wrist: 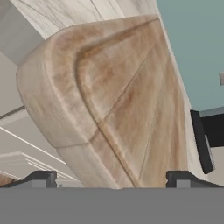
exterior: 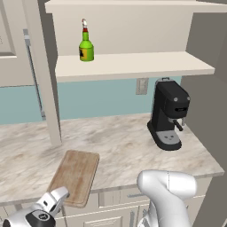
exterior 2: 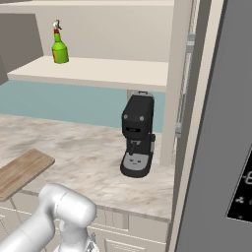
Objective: Move the cutting board and knife to the sink. Then move spray from the cabinet to the counter.
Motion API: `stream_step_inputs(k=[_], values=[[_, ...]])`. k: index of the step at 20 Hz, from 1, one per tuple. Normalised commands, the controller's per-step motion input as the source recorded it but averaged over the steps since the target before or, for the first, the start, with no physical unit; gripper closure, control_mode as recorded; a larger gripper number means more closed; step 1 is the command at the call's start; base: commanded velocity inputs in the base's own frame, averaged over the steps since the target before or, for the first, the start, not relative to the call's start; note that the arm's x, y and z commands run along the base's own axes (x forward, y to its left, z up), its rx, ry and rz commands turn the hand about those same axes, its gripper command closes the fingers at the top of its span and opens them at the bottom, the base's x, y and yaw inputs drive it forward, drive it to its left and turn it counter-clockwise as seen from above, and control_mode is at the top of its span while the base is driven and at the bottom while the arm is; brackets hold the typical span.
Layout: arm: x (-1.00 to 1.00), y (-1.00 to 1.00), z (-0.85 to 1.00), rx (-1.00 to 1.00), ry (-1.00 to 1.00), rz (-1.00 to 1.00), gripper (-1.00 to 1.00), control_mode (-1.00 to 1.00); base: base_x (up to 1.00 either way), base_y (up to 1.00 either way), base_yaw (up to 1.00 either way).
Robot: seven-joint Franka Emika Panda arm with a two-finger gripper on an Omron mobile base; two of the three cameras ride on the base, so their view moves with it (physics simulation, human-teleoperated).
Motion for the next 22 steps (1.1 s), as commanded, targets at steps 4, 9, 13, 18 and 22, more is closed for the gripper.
stream_step_inputs(k=[4, 9, 13, 18, 22], values=[[0.01, -0.01, -0.13, 0.00, 0.00, 0.00, -1.00, -1.00, 0.00, 0.00, 0.00], [0.00, 0.00, -0.02, 0.00, 0.00, 0.00, -1.00, -1.00, 0.00, 0.00, 0.00], [0.00, 0.00, 0.00, 0.00, -0.01, 0.00, -1.00, -1.00, 0.00, 0.00, 0.00], [0.00, 0.00, 0.00, 0.00, -0.02, 0.00, -1.00, -1.00, 0.00, 0.00, 0.00], [0.00, 0.00, 0.00, 0.00, 0.00, 0.00, 1.00, -1.00, 0.00, 0.00, 0.00]])
